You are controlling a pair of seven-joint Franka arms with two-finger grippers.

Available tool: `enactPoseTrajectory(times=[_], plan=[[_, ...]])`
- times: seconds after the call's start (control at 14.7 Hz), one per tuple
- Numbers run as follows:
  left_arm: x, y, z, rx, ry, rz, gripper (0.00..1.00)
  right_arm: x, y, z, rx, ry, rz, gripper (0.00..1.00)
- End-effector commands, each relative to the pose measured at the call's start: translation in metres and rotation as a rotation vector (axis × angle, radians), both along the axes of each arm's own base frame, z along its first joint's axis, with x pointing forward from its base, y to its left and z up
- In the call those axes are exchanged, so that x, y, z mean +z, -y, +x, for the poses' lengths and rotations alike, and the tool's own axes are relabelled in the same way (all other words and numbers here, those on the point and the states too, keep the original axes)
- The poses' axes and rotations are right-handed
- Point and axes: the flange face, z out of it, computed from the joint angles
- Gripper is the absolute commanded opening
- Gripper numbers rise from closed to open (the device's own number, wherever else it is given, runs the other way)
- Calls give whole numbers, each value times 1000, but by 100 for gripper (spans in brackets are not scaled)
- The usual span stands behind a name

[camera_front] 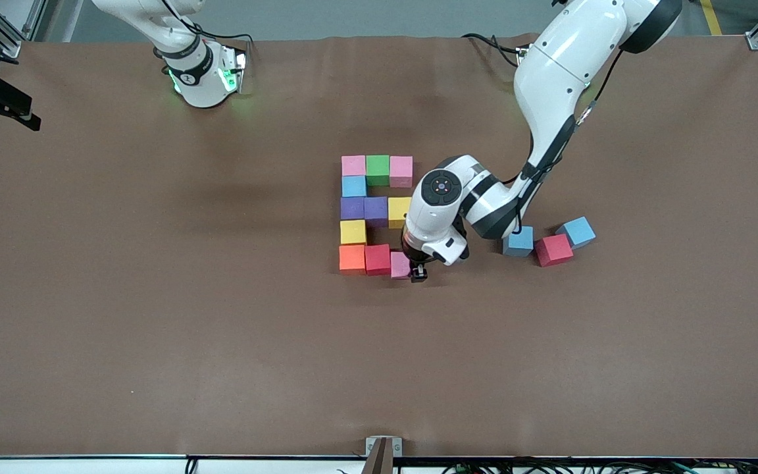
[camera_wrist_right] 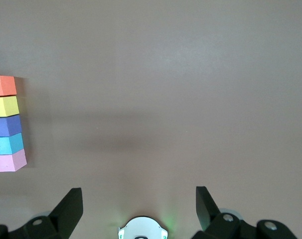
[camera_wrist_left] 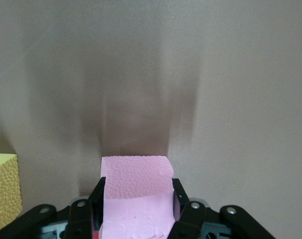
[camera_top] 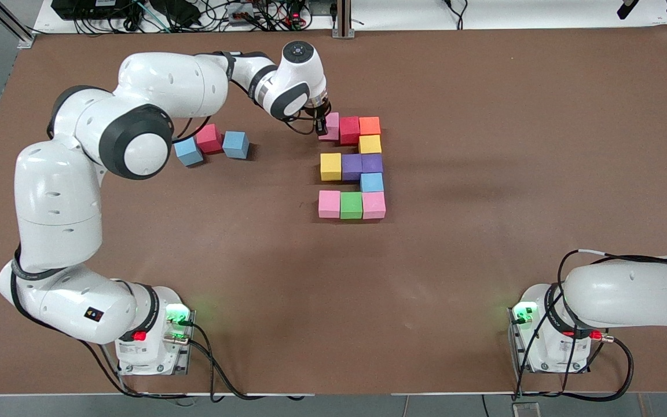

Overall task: Arrange 11 blocks into digit 3
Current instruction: 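Lower the pink cube beside the red cube and open the left gripper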

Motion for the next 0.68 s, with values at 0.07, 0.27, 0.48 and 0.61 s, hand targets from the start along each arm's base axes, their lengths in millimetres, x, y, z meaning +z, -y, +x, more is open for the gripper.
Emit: enactPoseTrajectory(times=[0.07,0.27,0.48,0.61], plan=[[-1,-5,-14,-5,6,25,29,6,0,-9,-16,13,3,100],[-1,-5,-15,-6,4,26,30,6,0,-9,-16,11,3,100],[1,-4,-16,-4,5,23,30,7,-1,-9,-13,13,3,100],[1,-4,-15,10,4,22,32,7,-1,-9,-13,14,3,100]])
